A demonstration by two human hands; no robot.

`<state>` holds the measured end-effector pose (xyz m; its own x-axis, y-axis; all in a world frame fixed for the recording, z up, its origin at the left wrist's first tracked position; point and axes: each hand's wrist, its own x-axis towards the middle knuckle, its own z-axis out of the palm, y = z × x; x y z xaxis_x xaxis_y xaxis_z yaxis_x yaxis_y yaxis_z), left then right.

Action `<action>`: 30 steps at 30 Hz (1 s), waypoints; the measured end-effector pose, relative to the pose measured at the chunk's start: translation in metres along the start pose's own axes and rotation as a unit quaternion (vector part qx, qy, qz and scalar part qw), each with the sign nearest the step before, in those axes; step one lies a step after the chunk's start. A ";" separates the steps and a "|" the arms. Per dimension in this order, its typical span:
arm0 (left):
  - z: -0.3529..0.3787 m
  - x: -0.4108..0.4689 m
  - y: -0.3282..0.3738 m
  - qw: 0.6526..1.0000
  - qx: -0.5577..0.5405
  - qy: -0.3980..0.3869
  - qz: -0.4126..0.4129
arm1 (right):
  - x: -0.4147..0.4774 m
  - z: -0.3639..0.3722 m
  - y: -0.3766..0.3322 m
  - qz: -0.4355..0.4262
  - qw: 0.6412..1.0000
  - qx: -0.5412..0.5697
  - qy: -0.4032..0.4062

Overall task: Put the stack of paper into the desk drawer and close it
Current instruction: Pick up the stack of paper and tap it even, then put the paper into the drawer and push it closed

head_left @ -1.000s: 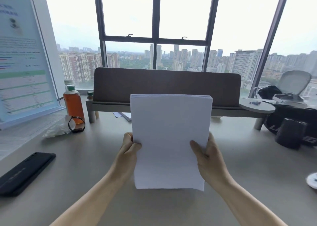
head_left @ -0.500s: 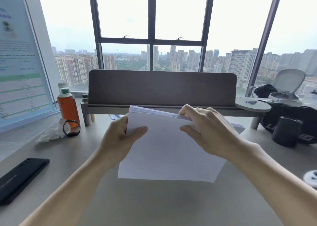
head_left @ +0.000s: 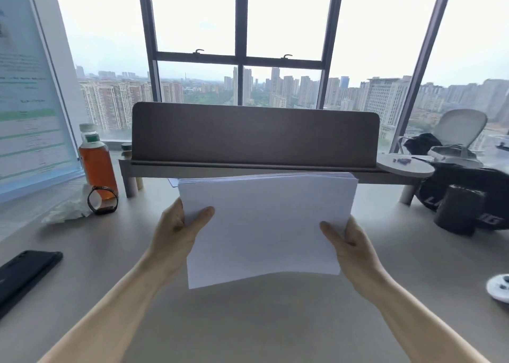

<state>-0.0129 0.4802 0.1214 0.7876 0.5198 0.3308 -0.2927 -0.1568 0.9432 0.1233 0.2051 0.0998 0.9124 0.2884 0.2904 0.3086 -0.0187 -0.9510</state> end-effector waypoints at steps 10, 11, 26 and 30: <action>0.001 -0.022 -0.046 0.998 0.051 -0.010 -0.020 | -0.009 -0.003 0.022 -0.003 1.000 0.008 0.012; 0.002 -0.024 -0.048 0.999 0.045 -0.009 -0.026 | -0.007 -0.004 0.020 -0.005 1.000 0.013 0.013; 0.064 -0.001 0.045 0.991 0.069 -0.113 -0.004 | -0.033 -0.085 -0.039 0.020 0.994 0.092 0.050; 0.136 -0.005 0.085 0.973 0.010 -0.226 -0.053 | -0.076 -0.168 -0.067 0.066 0.985 0.144 0.070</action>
<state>0.0324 0.3501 0.2038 0.9721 0.1130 0.2056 -0.1893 -0.1400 0.9719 0.0781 0.0232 0.1595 0.9736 0.1670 0.1557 0.1149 0.2306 -0.9662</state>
